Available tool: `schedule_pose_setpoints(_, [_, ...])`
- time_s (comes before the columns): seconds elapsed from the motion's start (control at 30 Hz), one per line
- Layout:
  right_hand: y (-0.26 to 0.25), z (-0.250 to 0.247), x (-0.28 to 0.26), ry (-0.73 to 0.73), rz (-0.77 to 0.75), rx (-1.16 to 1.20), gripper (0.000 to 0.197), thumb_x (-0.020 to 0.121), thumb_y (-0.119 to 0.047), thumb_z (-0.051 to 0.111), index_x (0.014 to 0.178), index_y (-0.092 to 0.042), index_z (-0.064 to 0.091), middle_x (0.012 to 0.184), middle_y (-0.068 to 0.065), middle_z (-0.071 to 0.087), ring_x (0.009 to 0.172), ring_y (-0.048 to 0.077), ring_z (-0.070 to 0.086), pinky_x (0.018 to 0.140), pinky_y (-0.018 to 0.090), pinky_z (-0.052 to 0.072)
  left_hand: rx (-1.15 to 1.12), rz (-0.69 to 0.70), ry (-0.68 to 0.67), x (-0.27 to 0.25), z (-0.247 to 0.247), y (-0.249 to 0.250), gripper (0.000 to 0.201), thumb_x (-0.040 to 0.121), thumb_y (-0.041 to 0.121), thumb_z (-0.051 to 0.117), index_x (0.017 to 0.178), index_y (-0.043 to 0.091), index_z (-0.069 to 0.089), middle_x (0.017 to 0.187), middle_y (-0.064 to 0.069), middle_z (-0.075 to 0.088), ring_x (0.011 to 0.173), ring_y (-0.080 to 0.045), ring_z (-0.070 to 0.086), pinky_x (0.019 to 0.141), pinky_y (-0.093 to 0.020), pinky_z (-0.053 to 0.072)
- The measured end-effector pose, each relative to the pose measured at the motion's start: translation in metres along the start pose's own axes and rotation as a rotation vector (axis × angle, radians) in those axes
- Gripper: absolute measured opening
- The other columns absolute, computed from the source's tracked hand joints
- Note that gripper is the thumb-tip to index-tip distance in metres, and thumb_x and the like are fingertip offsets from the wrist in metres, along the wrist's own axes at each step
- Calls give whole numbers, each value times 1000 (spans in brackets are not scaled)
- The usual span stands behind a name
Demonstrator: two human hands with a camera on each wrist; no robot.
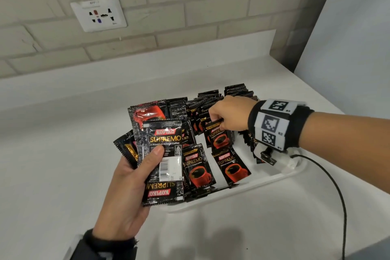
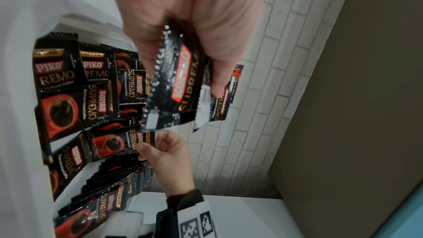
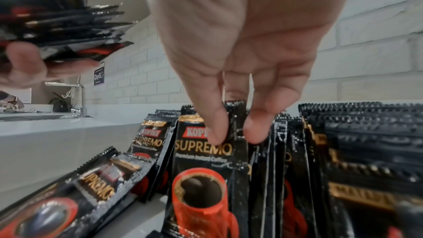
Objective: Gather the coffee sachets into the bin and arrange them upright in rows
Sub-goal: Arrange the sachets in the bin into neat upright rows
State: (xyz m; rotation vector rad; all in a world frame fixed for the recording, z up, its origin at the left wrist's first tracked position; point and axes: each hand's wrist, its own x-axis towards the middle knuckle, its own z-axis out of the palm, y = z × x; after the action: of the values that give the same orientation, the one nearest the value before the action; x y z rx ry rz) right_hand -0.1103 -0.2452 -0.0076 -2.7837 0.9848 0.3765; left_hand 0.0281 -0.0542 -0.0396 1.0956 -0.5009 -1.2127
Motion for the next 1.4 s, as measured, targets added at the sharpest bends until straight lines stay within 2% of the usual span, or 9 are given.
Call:
schedule_pose_setpoints(0.23, [5,2,0,71,31,-105,28,89,-14,55,117,-17,53,114,5,56,98,23,57,70,29,42,-7,13,-1,2,0,0,88,27,39,94,106,12,67,104,-15,71,87,-30,71,58,-33,57])
schedule_pose_setpoints(0.43, [7,-19,-20,188,58,-48,15,91,-19,55,104,-14,57,101,4,59,86,20,57,67,29,42,-3,19,15,0,-1,1,85,27,39,94,104,13,68,105,-15,71,87,-30,71,59,-35,57])
schedule_pose_setpoints(0.6, [-3,2,-37,-187,28,119,18,90,-28,57,85,-11,62,86,3,68,75,13,64,74,25,55,11,32,11,-1,1,3,72,36,32,91,103,14,68,103,-12,72,84,-26,71,57,-32,57])
schedule_pose_setpoints(0.7, [-9,24,-39,-380,89,94,25,89,-33,57,100,-11,62,76,0,62,58,14,57,55,20,50,14,53,5,-1,3,3,80,27,40,93,99,16,70,101,-11,72,84,-25,72,57,-31,56])
schedule_pose_setpoints(0.83, [-13,31,-34,-429,152,161,39,91,-33,55,127,-20,49,64,-7,46,44,9,47,36,11,37,14,73,-3,-3,2,6,76,25,42,93,94,19,72,100,-10,73,83,-24,72,57,-31,56])
schedule_pose_setpoints(0.97, [-20,32,-30,-416,177,164,47,88,-36,59,127,-17,40,70,-5,40,47,7,42,31,9,33,18,91,-14,-5,-1,10,65,32,42,90,92,22,74,100,-9,73,83,-23,72,58,-30,57])
schedule_pose_setpoints(1.1, [-28,41,-28,-385,182,40,66,82,-47,63,128,-9,34,78,-3,44,56,8,46,35,13,38,16,87,-28,-3,-3,11,71,32,42,91,97,20,72,101,-10,72,84,-24,72,58,-31,57])
schedule_pose_setpoints(1.23, [-26,53,-22,-340,200,5,78,74,-63,61,127,-8,44,113,6,60,98,19,60,73,27,48,10,76,-33,-2,-3,11,72,32,41,91,97,18,71,101,-11,72,84,-26,72,58,-32,57])
schedule_pose_setpoints(1.4, [-24,55,-22,-342,255,51,76,72,-64,63,122,-10,46,106,4,62,87,17,60,62,24,44,-8,66,-20,-1,-5,12,43,46,25,77,88,19,73,95,-9,74,77,-22,72,53,-28,55])
